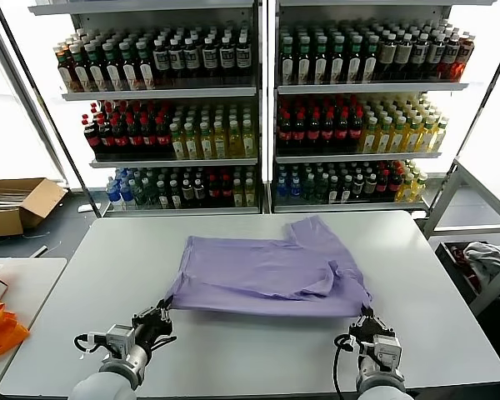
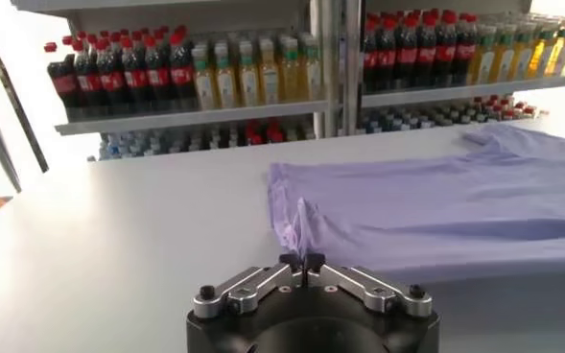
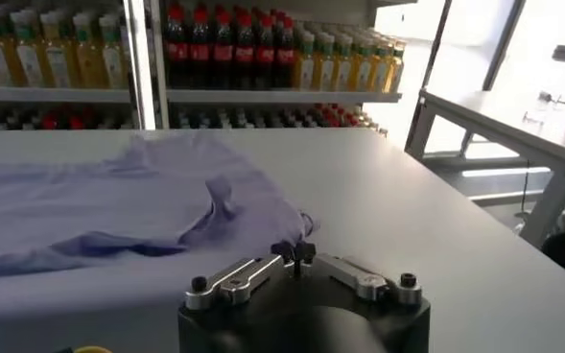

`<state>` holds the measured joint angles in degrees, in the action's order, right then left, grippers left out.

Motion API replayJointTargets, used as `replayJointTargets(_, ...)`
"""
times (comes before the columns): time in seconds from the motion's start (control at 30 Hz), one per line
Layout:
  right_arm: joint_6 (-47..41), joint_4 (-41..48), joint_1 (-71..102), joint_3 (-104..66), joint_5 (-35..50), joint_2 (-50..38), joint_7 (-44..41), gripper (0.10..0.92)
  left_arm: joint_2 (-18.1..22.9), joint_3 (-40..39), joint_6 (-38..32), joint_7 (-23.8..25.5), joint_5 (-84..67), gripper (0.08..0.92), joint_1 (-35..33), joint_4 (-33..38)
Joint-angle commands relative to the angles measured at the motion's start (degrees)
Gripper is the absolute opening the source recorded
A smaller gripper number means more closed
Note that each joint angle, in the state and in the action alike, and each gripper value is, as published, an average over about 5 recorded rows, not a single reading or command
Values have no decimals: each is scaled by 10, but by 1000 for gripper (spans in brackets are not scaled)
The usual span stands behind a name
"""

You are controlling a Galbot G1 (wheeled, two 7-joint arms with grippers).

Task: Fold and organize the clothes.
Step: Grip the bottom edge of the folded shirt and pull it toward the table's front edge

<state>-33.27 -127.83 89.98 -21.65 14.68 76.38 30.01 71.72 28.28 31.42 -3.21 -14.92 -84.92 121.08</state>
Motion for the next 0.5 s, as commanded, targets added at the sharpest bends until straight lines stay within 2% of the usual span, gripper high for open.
replayJointTargets(0.03, 1, -38, 89, -2, -4, -8, 2, 114, 0, 20, -11, 5, 20, 86, -122, 73)
replayJointTargets(0.3, 1, -48, 104, 2, -11, -8, -3, 115, 10, 24, -32, 6, 41, 86, -155, 67)
replayJointTargets(0.4, 1, -51, 107, 4, -15, -8, -5, 153, 14, 25, -38, 1, 43, 90, -161, 69)
replayJointTargets(0.5, 1, -63, 107, 3, -15, -7, -6, 231, 19, 25, -37, -2, 41, 125, -163, 79)
